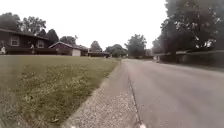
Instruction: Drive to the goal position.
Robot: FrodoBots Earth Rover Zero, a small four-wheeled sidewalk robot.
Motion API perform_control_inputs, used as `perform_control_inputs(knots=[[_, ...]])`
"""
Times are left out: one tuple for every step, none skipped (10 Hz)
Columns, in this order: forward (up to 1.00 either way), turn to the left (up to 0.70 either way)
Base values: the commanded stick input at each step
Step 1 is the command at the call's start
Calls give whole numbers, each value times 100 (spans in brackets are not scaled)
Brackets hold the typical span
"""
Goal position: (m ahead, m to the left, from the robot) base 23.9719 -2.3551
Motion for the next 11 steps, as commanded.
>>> perform_control_inputs(knots=[[70, 0], [70, 0], [70, 0], [70, 0], [70, 0], [70, 0], [70, 0], [70, 0], [70, 0], [70, 0], [70, 0]])
